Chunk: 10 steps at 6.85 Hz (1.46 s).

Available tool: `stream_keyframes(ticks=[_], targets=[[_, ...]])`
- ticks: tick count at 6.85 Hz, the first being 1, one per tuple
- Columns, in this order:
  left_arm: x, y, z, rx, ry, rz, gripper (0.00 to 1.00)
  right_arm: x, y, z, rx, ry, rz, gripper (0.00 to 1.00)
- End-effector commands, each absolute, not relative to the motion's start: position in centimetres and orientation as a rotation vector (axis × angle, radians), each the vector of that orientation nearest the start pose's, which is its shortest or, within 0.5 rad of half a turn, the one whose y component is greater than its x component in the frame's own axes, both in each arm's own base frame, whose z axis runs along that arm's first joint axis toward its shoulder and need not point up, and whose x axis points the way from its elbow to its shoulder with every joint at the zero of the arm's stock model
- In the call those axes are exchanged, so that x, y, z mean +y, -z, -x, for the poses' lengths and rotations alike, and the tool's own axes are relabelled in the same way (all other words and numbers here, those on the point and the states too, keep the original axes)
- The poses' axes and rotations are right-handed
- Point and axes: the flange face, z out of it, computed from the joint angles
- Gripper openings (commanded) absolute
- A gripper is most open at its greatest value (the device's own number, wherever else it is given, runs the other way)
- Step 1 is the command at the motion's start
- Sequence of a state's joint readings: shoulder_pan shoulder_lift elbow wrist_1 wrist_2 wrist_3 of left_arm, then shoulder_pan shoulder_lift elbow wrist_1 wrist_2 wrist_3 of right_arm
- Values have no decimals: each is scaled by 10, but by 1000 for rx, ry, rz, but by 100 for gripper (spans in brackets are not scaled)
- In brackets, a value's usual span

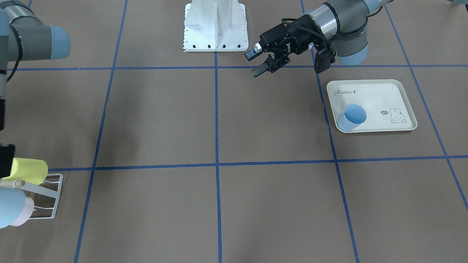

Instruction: Transfer IKEA cup to right arm and place on rack

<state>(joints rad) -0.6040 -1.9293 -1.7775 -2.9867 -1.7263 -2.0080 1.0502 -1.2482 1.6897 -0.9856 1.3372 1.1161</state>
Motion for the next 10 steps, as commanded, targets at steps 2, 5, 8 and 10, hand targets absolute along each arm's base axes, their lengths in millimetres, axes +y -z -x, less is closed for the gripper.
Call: stream_keyframes(ticks=[2, 5, 8, 10], targets=[[-397, -220, -373, 2015, 542, -71, 100, -621, -450, 145, -486, -595, -760, 0], [-398, -222, -375, 2011, 554, -76, 100, -607, -471, 145, -520, -561, -688, 0], [-399, -223, -377, 2008, 556, -75, 100, -619, -462, 122, -518, -597, -704, 0], [-399, -225, -377, 2005, 559, -76, 100, -618, -472, 122, -509, -604, -688, 0]])
